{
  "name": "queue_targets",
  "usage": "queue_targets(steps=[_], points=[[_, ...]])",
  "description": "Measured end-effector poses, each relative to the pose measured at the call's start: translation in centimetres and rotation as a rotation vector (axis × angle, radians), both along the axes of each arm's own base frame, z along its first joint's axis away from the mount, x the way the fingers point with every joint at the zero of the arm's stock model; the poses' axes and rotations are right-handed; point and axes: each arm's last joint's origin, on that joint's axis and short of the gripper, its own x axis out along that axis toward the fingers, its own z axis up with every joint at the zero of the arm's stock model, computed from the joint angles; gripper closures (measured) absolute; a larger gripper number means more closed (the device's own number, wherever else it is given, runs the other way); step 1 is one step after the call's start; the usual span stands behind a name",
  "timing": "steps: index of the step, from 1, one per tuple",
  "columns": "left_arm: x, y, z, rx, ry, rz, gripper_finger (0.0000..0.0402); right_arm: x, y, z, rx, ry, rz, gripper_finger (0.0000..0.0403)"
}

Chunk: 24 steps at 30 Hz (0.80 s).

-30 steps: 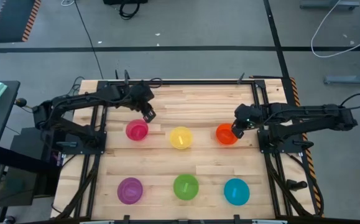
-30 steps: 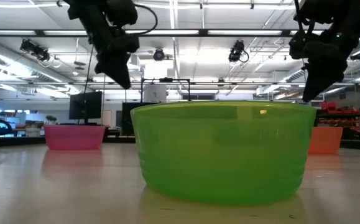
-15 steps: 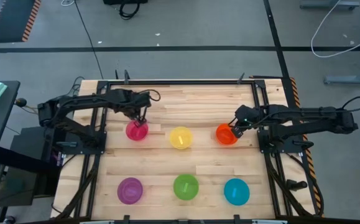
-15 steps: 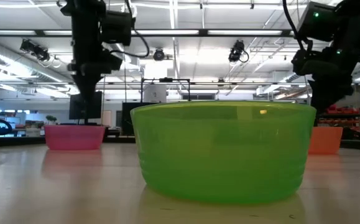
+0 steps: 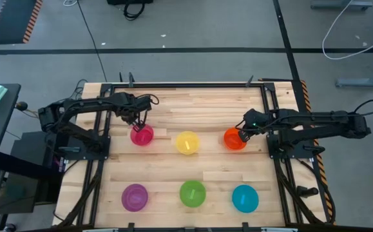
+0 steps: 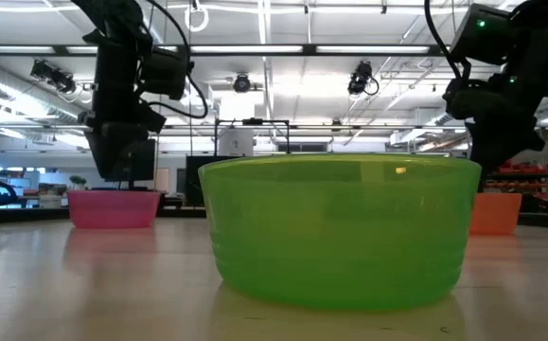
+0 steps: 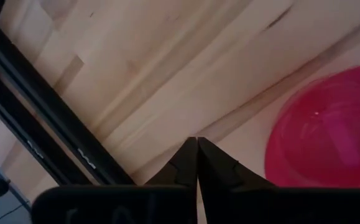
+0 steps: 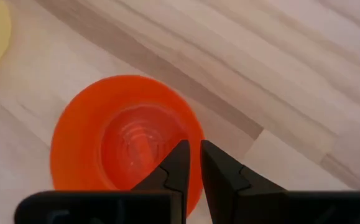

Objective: Nest bowls inside each other
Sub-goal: Stack the orange bowl on top of the yellow bowl

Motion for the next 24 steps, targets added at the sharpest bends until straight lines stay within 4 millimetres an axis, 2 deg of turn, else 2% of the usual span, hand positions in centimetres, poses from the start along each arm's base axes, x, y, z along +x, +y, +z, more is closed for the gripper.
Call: queue_targets(steps=[14,24], points=[[-0.5,2.2,0.0,0.028,-0.041,0.018,0.0371,-0.2,0.3,-0.1,0.103,-0.003,-0.020,0.0352],[-1.0,3.5,0.1,0.044,-0.055,0.022,0.0388,-0.1,0.3,-0.7,0.163,0.052,-0.078,0.0335]])
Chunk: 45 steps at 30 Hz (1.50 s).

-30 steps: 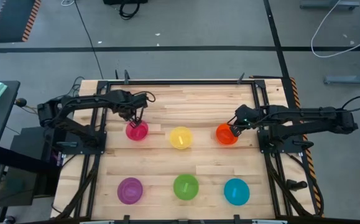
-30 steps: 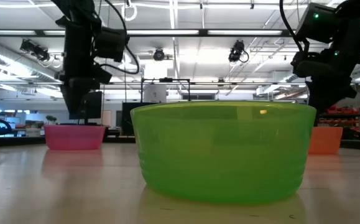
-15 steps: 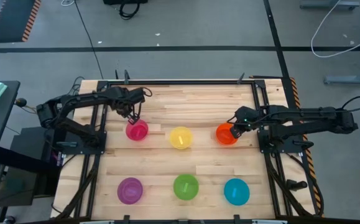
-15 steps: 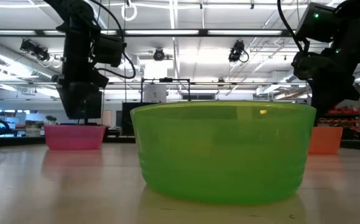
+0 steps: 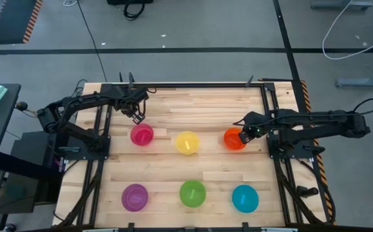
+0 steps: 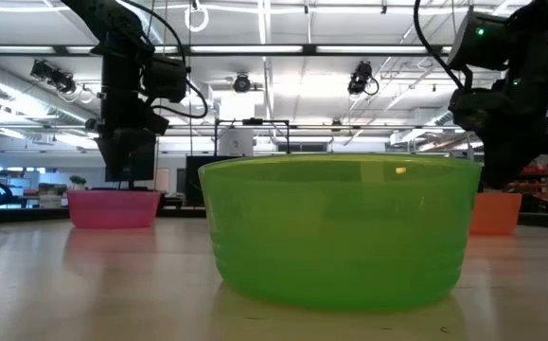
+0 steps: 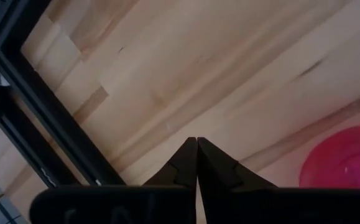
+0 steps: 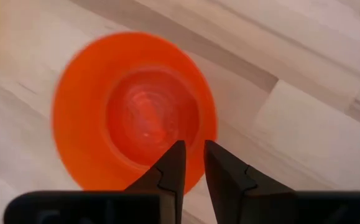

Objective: Nest bowls inside each other
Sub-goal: Stack the orange bowl on top of the yellow bowl

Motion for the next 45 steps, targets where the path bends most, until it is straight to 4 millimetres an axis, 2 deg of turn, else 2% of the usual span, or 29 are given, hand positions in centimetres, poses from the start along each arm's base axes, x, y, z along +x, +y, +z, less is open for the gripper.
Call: queue_targets(steps=[15,22,27,30,37,45], points=[[0.0,0.6,0.0,0.018,-0.027,-0.001,0.0377,1.4,-0.3,-2.3,0.036,0.178,0.007,0.0334],[0.2,0.7,0.1,0.033,-0.044,-0.019,0.0389,2.8,-0.5,-3.1,0.016,0.153,0.058,0.0338],[0.4,0.9,0.2,0.047,-0.053,-0.046,0.0383,3.4,-0.7,-3.2,-0.006,0.117,0.100,0.0370],[0.4,0.9,0.2,0.052,-0.056,-0.046,0.0379,3.5,-0.7,-3.2,-0.020,0.110,0.113,0.0394],[0.5,1.0,0.2,0.058,-0.064,-0.046,0.0391,3.8,-0.8,-2.9,-0.061,0.102,0.142,0.0397],[0.9,1.2,0.3,0.086,-0.102,-0.050,0.0379,5.7,-1.3,0.1,-0.140,0.010,0.193,0.0399]])
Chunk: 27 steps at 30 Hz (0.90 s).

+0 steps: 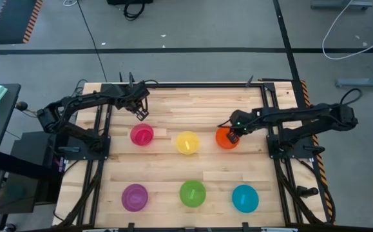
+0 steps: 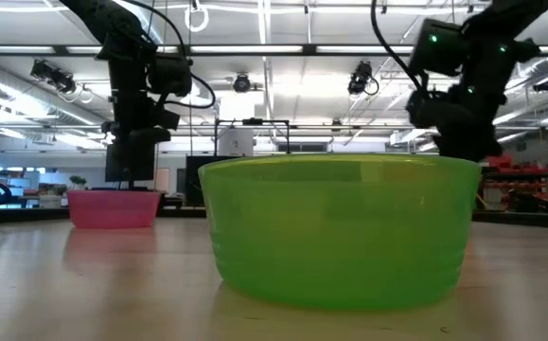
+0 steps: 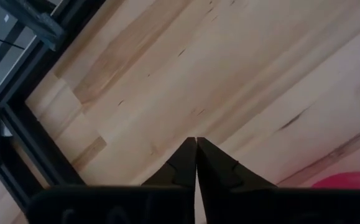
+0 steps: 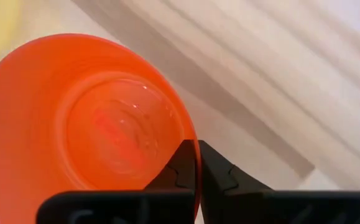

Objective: Nest bowls inside each other
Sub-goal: Stack the orange bowl on top of the yellow bowl

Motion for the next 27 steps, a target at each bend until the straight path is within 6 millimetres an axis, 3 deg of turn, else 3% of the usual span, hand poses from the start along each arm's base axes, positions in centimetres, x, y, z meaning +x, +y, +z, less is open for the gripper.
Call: queue_targets(steps=[8,13,21,27], points=[[0.0,0.0,0.0,0.006,0.026,-0.070,0.0380,2.4,-0.6,4.3,-0.091,-0.115,0.056,0.0401],[0.0,0.4,0.3,0.014,0.015,-0.060,0.0393,4.7,-1.0,6.0,-0.125,-0.131,0.108,0.0402],[0.2,0.6,2.7,0.058,-0.043,-0.049,0.0376,9.2,-1.9,5.9,-0.132,-0.044,0.190,0.0402],[-1.3,-0.4,4.7,0.088,-0.091,-0.030,0.0373,12.1,-2.4,5.6,-0.112,-0.024,0.239,0.0402]])
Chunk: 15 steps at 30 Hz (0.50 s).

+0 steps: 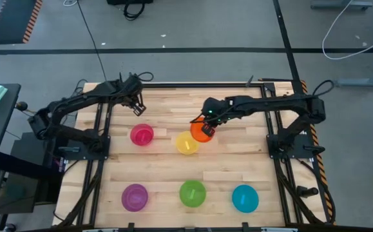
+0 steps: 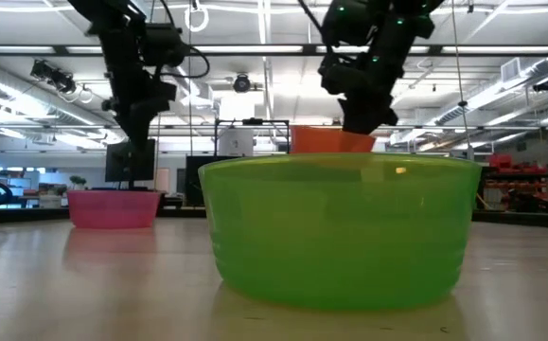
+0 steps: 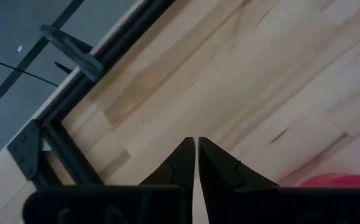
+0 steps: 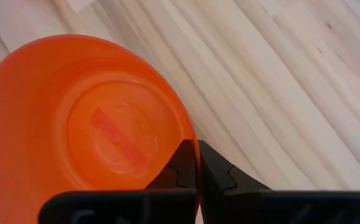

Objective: Nest bowls inside each other
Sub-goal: Stack the orange bowl on top of the yellow bowl

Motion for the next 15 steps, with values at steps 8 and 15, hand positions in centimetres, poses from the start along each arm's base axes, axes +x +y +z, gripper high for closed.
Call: queue_targets(steps=[8,15], points=[[-1.6,-1.2,1.9,0.031,-0.061,0.025,0.0393,3.0,-0.4,0.9,-0.009,-0.030,0.048,0.0403],[-2.6,-1.9,2.4,0.017,-0.062,0.050,0.0378,5.1,0.6,0.7,-0.005,-0.017,0.132,0.0403]])
